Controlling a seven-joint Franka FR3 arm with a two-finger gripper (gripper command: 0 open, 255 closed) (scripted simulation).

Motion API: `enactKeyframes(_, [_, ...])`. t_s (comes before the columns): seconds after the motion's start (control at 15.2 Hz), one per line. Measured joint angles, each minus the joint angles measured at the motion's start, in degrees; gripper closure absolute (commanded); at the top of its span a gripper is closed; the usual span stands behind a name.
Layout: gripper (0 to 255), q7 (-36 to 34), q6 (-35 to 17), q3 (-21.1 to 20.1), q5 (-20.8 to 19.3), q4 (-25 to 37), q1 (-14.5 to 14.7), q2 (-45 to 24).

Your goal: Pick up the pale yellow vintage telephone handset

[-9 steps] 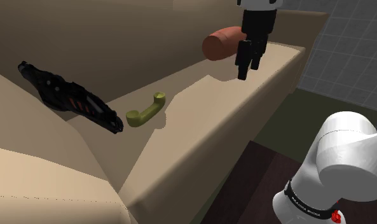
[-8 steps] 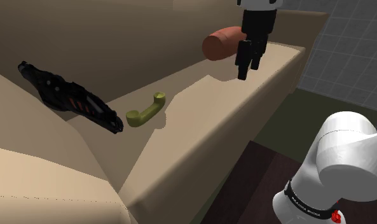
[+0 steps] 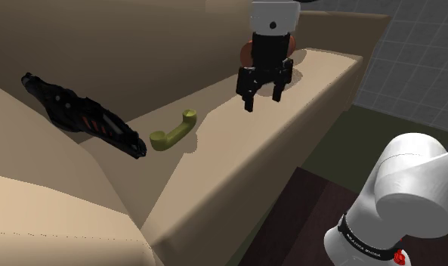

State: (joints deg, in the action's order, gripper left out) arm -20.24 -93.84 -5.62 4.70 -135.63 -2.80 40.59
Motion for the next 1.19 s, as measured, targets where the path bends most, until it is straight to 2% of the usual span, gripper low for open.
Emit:
enactKeyframes(0.33, [0, -15.10, -6.90, -6.43, 3.49, 1.72, -2.19, -7.27])
enactKeyframes(0.59, [0, -26.80, -12.79, -10.90, 4.34, 4.47, -4.45, -14.82])
enactKeyframes(0.86, [0, -39.01, -17.38, -14.76, 3.12, 9.60, -6.77, -23.61])
enactKeyframes(1.19, [0, -53.95, -22.07, -17.55, -0.75, 16.26, -9.00, -34.40])
